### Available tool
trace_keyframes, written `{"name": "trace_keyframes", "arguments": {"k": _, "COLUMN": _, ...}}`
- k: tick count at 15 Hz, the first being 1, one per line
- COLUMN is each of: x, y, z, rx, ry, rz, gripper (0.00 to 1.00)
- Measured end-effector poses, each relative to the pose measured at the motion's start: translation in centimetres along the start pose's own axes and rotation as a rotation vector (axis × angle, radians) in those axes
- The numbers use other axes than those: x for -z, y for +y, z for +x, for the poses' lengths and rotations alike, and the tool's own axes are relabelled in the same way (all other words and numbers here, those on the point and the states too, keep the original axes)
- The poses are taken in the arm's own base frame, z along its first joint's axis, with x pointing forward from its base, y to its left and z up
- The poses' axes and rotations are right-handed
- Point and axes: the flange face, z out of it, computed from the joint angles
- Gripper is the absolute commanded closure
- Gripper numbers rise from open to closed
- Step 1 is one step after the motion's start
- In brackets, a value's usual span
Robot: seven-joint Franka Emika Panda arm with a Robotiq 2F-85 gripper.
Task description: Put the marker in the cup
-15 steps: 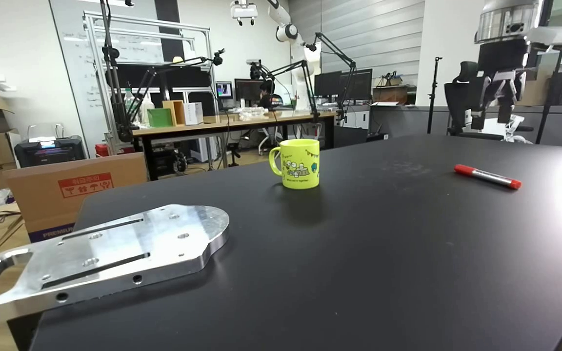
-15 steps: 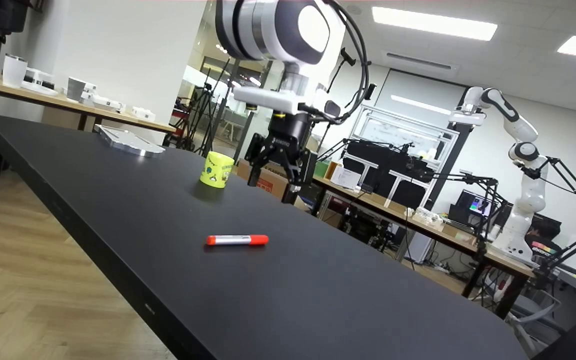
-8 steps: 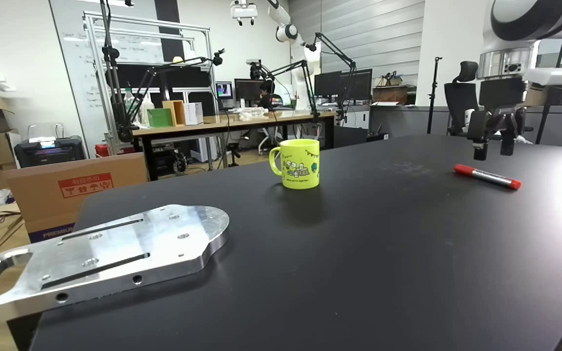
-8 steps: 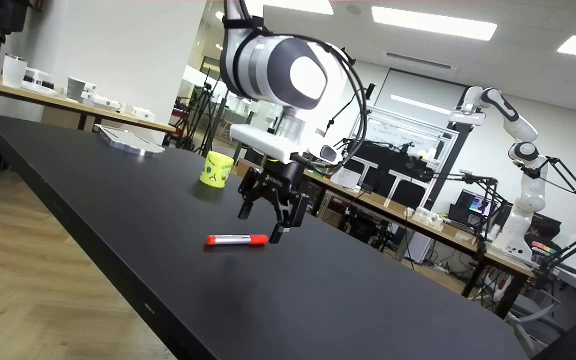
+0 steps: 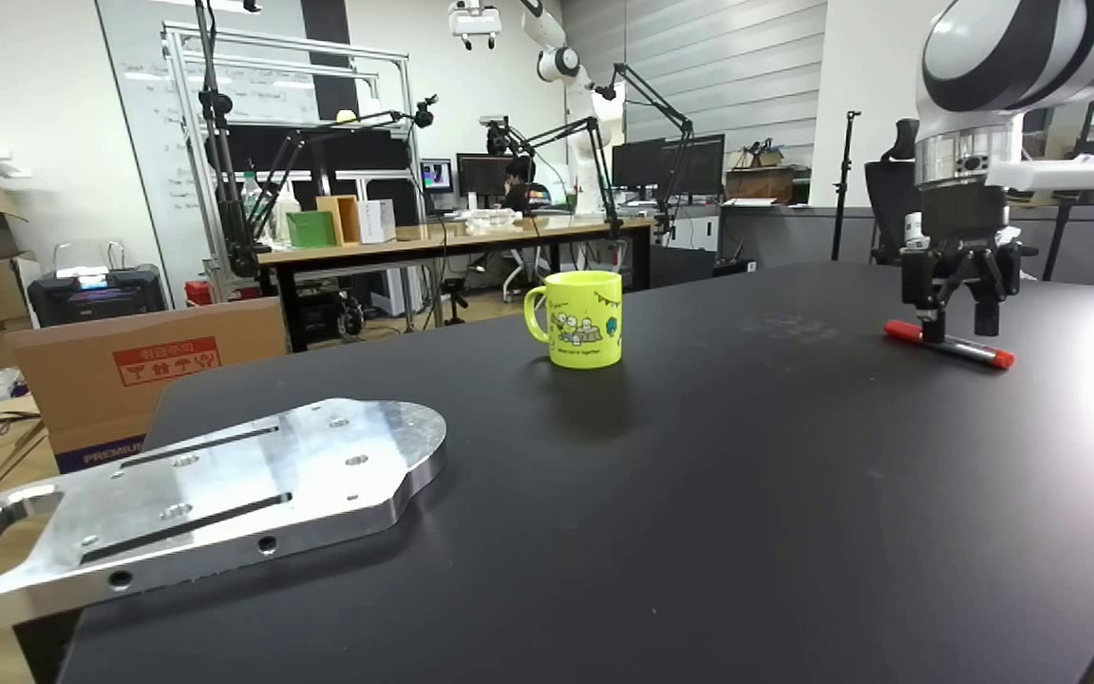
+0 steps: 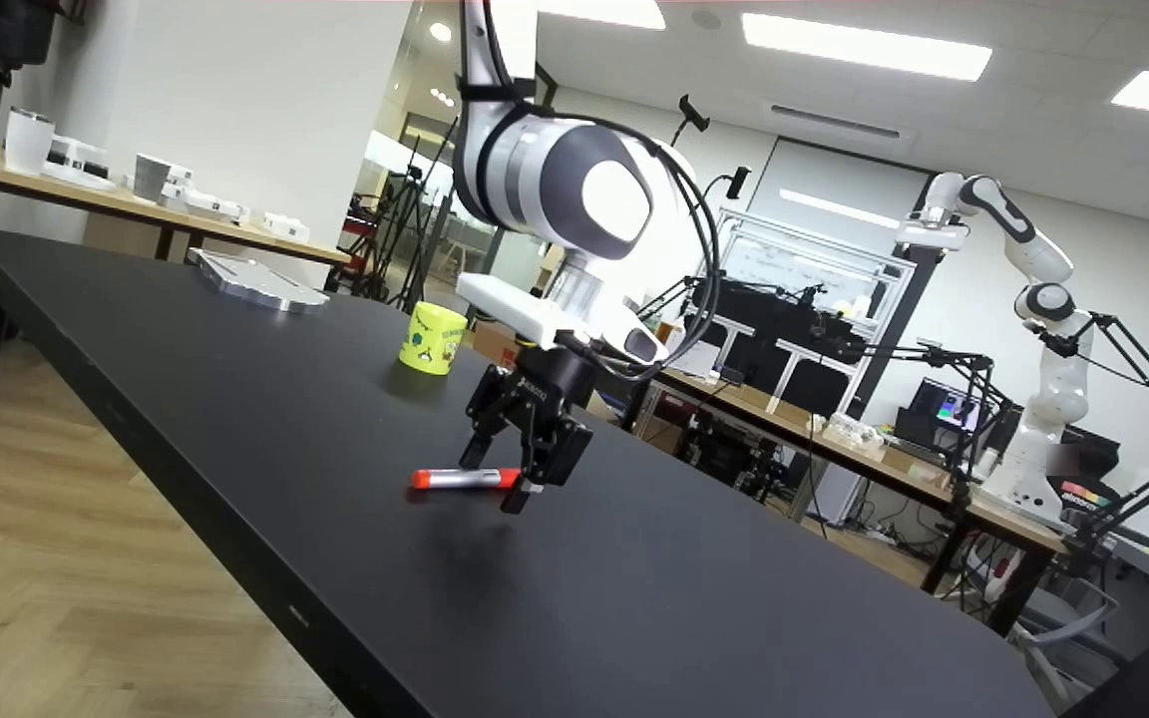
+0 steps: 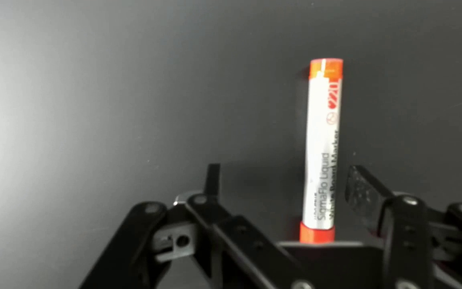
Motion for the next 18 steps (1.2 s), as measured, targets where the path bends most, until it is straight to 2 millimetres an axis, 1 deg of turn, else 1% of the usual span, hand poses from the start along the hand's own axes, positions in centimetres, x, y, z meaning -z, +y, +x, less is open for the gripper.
{"name": "trace_keyframes", "arguments": {"k": 3, "x": -0.4, "y": -0.9, "z": 0.4, "rx": -0.039, "ry": -0.013, "rz": -0.005, "gripper": 0.68}}
{"name": "trace_keyframes", "arguments": {"k": 5, "x": -0.1, "y": -1.3, "z": 0.7, "rx": -0.064, "ry": -0.016, "rz": -0.005, "gripper": 0.81}}
{"name": "trace_keyframes", "arguments": {"k": 6, "x": 0.0, "y": -1.5, "z": 0.8, "rx": -0.077, "ry": -0.018, "rz": -0.003, "gripper": 0.89}}
{"name": "trace_keyframes", "arguments": {"k": 7, "x": 0.0, "y": -1.6, "z": 0.8, "rx": -0.091, "ry": -0.025, "rz": 0.002, "gripper": 0.95}}
{"name": "trace_keyframes", "arguments": {"k": 8, "x": 0.0, "y": -1.7, "z": 0.8, "rx": -0.105, "ry": -0.043, "rz": 0.008, "gripper": 0.99}}
{"name": "trace_keyframes", "arguments": {"k": 10, "x": 0.0, "y": -1.8, "z": 0.5, "rx": -0.136, "ry": -0.112, "rz": 0.031, "gripper": 0.95}}
{"name": "trace_keyframes", "arguments": {"k": 13, "x": 0.8, "y": -1.9, "z": 0.1, "rx": -0.186, "ry": -0.257, "rz": 0.102, "gripper": 0.95}}
{"name": "trace_keyframes", "arguments": {"k": 16, "x": 2.8, "y": -1.9, "z": 0.7, "rx": -0.252, "ry": -0.339, "rz": 0.207, "gripper": 0.95}}
{"name": "trace_keyframes", "arguments": {"k": 18, "x": 4.3, "y": -2.3, "z": 1.5, "rx": -0.294, "ry": -0.352, "rz": 0.277, "gripper": 0.95}}
